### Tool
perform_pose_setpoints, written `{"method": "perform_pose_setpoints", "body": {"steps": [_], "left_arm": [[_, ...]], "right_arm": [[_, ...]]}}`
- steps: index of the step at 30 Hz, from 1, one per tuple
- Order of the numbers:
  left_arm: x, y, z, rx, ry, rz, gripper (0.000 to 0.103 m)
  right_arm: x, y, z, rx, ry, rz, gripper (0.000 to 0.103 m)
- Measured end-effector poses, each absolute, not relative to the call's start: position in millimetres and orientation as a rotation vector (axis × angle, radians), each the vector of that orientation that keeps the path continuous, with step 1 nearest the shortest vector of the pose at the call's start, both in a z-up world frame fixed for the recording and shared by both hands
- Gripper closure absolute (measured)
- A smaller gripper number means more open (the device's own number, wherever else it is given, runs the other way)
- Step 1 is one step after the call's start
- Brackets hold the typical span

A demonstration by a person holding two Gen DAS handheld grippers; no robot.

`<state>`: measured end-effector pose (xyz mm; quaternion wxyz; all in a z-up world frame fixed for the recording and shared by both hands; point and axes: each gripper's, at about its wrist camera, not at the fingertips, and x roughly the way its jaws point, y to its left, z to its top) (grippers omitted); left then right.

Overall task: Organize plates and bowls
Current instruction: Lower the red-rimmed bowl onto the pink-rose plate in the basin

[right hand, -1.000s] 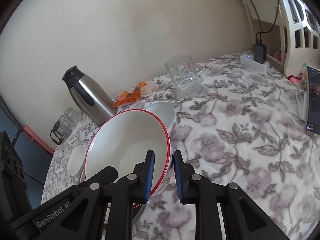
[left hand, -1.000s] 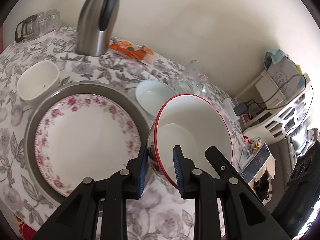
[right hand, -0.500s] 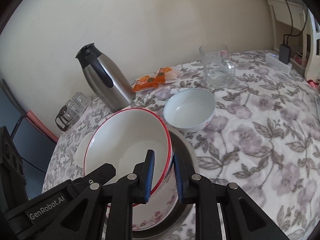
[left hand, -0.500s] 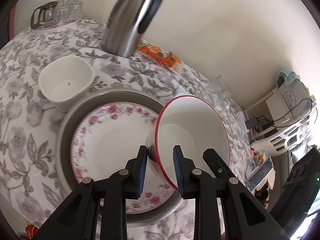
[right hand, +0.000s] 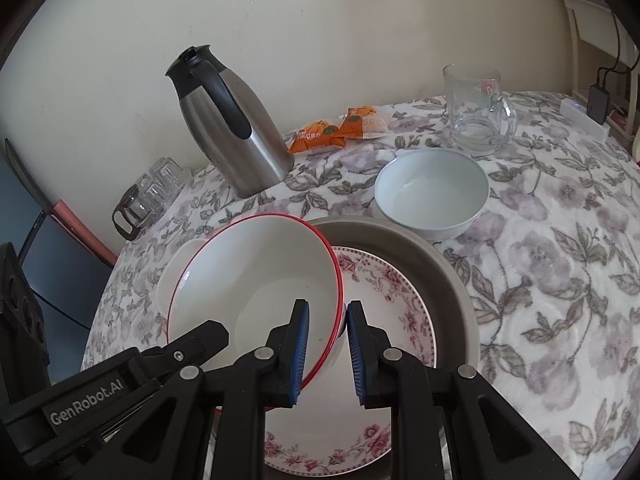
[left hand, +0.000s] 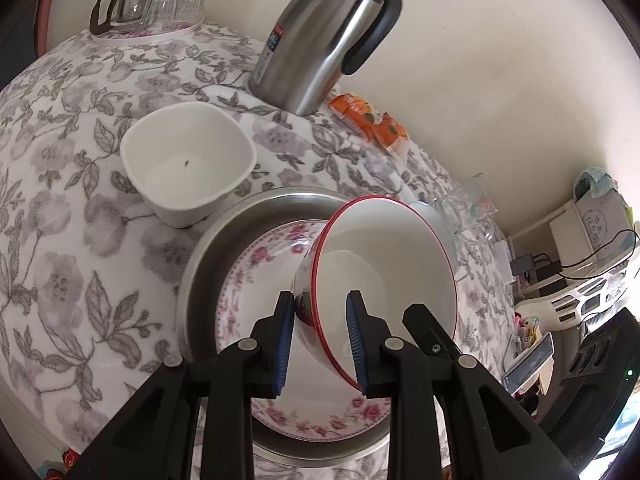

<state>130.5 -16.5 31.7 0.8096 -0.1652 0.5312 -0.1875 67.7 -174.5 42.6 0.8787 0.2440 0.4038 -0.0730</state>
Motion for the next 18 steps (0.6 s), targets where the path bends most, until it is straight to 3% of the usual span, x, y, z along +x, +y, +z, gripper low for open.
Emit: {"method": "perform_pose_setpoints", "body": {"steps": [18], "left_arm": [[138, -24, 8, -0.310, 1.212, -0.401, 0.077]], "right_arm": [[74, -176, 26, 0.497, 0.896, -0.189, 0.082]]}}
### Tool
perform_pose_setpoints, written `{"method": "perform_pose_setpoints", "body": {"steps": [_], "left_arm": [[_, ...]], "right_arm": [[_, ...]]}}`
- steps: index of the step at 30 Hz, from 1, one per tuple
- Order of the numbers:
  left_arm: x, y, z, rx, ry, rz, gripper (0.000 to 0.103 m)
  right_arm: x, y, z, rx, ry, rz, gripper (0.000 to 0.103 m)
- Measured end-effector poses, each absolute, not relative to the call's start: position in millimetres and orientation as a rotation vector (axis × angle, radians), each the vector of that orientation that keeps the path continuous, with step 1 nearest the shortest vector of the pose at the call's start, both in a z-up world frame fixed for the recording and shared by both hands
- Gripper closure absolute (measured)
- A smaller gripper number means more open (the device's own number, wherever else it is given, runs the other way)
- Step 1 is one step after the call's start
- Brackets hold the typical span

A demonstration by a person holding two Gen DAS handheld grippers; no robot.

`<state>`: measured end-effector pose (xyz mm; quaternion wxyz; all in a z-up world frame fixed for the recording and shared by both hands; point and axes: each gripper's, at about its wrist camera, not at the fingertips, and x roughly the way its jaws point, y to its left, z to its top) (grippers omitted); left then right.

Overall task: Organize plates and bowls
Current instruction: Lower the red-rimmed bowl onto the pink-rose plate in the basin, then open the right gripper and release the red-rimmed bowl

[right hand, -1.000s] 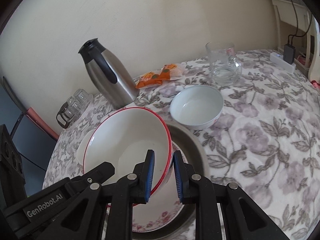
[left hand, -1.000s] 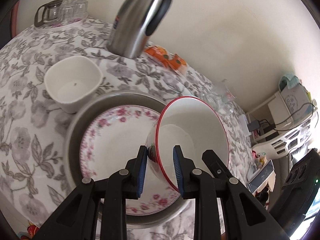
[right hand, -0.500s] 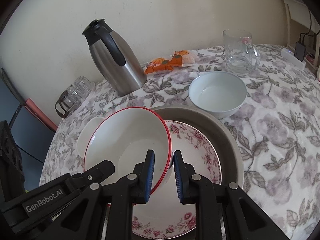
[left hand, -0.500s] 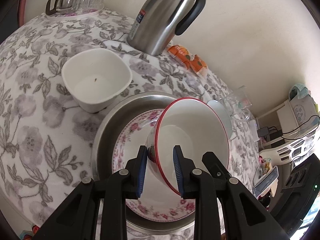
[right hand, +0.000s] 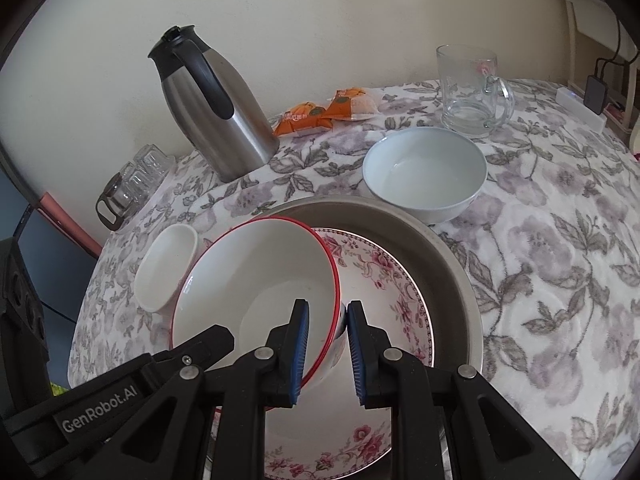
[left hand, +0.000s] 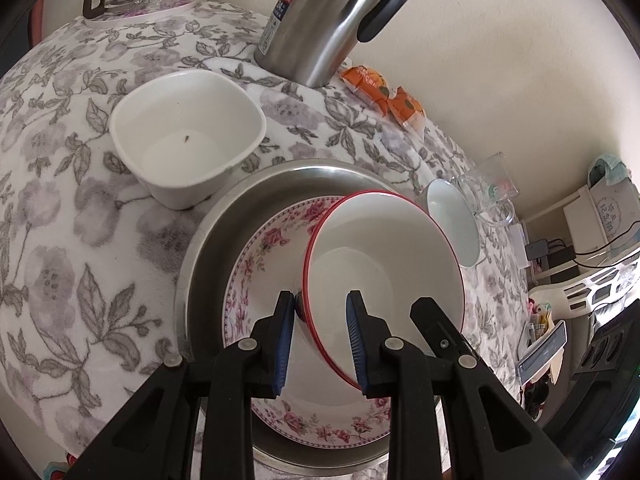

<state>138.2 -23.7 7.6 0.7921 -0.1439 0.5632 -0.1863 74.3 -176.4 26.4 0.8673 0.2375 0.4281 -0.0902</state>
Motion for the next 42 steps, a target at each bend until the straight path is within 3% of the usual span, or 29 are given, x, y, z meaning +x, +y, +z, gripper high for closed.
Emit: {"method": "perform_pose_setpoints", "body": {"steps": [35, 37, 39, 42], "left_arm": [[143, -15, 13, -0.359, 1.216, -0.412, 0.074], [143, -13, 16, -0.357, 1.219, -0.404, 0.068], [143, -11, 19, -0.359, 1.223, -0.393, 0.060], [142, -8, 24, -0.359, 1.213, -0.386, 0.058]], "right_arm": [[69, -185, 29, 0.549, 0.893, -0.201, 0.077], [69, -185, 30, 0.547, 0.889, -0.206, 0.075], [69, -185, 31, 0.539, 0.889, -0.218, 0.061], [68, -184, 34, 0.527, 0.885, -0.219, 0.058]]}}
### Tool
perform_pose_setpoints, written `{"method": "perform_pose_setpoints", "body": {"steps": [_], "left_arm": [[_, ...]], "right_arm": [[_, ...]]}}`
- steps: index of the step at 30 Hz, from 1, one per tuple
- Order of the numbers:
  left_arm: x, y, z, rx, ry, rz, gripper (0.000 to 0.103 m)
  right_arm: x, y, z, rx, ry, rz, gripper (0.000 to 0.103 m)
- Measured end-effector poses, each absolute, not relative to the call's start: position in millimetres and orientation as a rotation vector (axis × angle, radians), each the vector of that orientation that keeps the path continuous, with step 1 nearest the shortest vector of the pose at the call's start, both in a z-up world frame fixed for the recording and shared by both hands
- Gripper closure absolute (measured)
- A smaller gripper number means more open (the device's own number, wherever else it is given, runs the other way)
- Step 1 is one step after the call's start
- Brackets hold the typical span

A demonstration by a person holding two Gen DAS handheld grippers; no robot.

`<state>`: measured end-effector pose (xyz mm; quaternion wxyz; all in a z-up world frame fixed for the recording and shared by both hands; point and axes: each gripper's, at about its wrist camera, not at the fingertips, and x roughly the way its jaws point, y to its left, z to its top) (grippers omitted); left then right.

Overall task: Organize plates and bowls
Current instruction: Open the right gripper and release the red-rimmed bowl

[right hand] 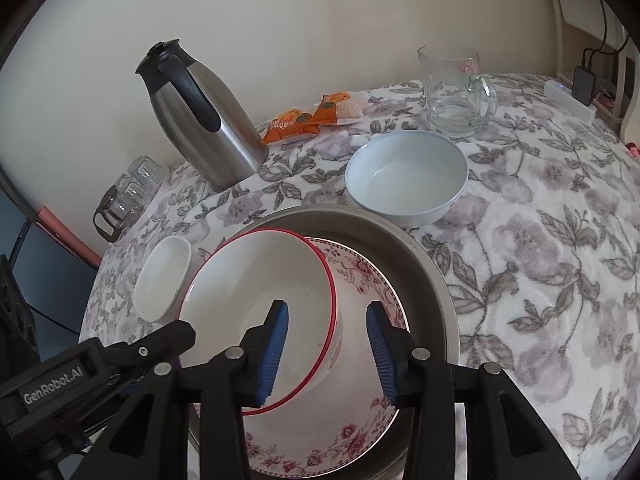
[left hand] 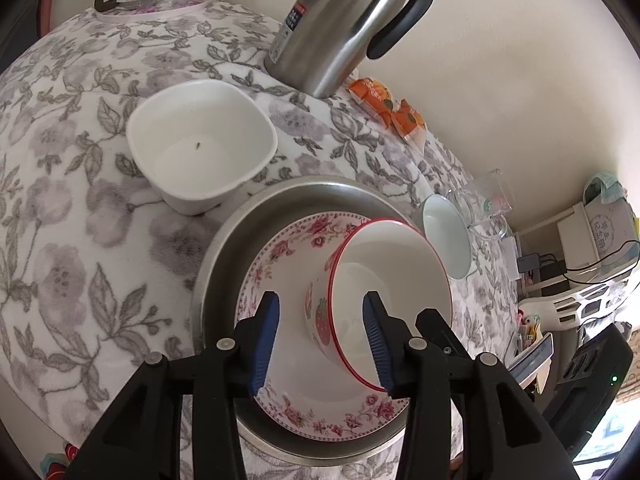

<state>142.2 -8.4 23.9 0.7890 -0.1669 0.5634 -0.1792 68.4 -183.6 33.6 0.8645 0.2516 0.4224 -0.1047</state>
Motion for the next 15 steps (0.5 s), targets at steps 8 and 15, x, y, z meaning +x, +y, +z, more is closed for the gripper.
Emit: {"method": "perform_pose_setpoints", "body": {"steps": [8, 15], "left_arm": [[143, -1, 31, -0.348, 1.212, -0.343, 0.042], [146, 12, 29, -0.324, 1.214, -0.265, 0.032]], "right_arm": [[68, -178, 45, 0.464, 0.868, -0.261, 0.036], [67, -178, 49, 0.434, 0.861, -0.292, 0.026]]}}
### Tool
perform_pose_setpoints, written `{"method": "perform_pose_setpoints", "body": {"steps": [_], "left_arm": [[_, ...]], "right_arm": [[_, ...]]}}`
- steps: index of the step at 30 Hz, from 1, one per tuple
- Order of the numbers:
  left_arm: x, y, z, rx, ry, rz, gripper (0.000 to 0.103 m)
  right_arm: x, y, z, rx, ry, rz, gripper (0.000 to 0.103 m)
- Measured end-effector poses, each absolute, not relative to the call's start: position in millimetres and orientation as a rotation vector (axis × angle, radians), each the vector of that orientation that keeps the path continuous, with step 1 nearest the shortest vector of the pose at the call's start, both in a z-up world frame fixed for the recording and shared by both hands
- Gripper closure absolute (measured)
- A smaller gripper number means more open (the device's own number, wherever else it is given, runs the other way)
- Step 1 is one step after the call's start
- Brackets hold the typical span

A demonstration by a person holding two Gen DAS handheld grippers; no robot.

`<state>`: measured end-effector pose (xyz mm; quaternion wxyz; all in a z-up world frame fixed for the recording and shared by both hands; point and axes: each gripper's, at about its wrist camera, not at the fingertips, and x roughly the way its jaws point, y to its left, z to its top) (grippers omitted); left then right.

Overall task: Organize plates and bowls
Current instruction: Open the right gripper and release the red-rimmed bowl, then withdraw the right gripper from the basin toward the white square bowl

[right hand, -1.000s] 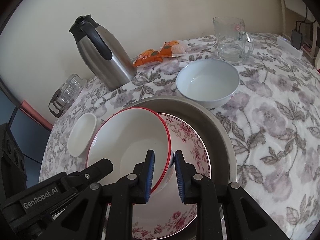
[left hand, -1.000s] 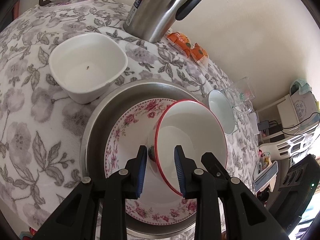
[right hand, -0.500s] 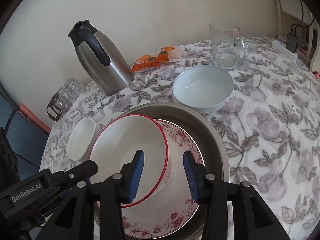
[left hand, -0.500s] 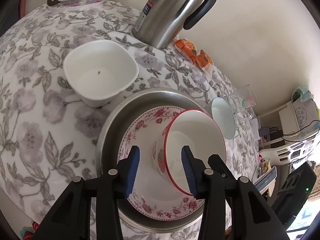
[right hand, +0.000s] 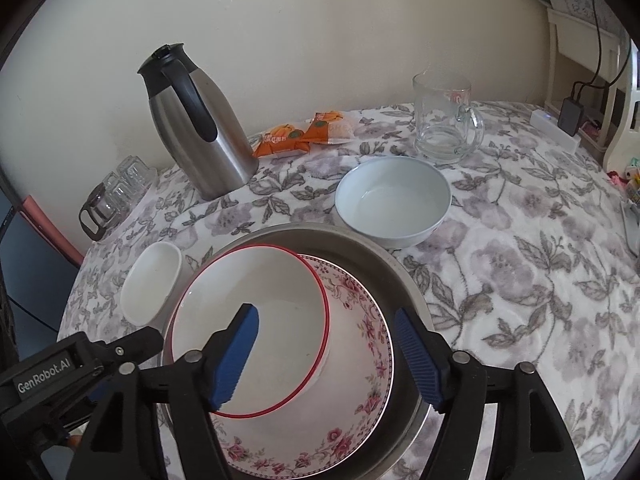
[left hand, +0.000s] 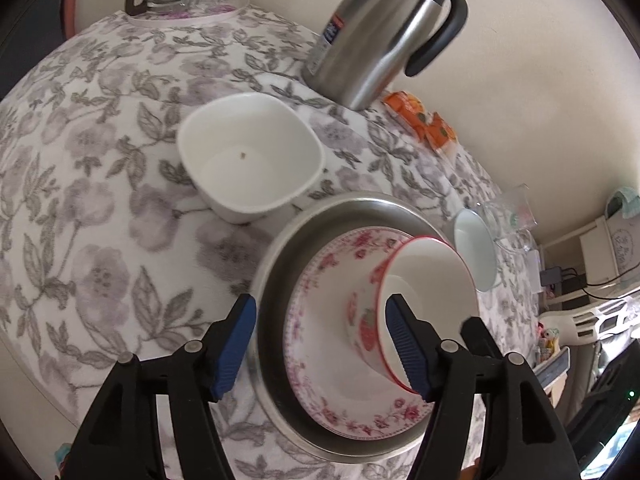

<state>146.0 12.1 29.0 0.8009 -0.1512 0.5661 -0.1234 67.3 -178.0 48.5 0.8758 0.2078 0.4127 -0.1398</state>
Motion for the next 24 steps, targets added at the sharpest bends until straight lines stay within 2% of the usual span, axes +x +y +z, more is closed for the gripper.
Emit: {"method": "perform_pose_setpoints", "body": {"steps": [3, 8, 10, 12, 13, 15, 24], "left_arm": [[147, 16, 32, -0.296, 1.192, -0.238, 0.025], [152, 22, 32, -0.277, 1.172, -0.214, 0.023], [152, 24, 32, -0.264, 1.161, -0.196, 0.018], [153, 28, 34, -0.246, 1.139, -0.171, 0.018], [153, 29, 35, -0.238, 1.124, -0.158, 0.014], [152, 35, 39, -0.219, 1.081, -0.126, 0.002], [155, 71, 64, -0.255, 0.880, -0.064, 0.002]], "right_arm": [[67, -178, 50, 0.428, 0.847, -0.298, 0.021], [67, -176, 49, 0.417, 0.845, -0.305, 0.015], [67, -177, 48, 0.417, 0.847, -0.320, 0.012], [68, -177, 48, 0.417, 0.845, -0.329, 0.003], [67, -177, 49, 0.414, 0.841, -0.334, 0.001], [67, -176, 50, 0.394, 0.841, -0.343, 0.000], [68, -161, 59, 0.314, 0.777, -0.360, 0.000]]}}
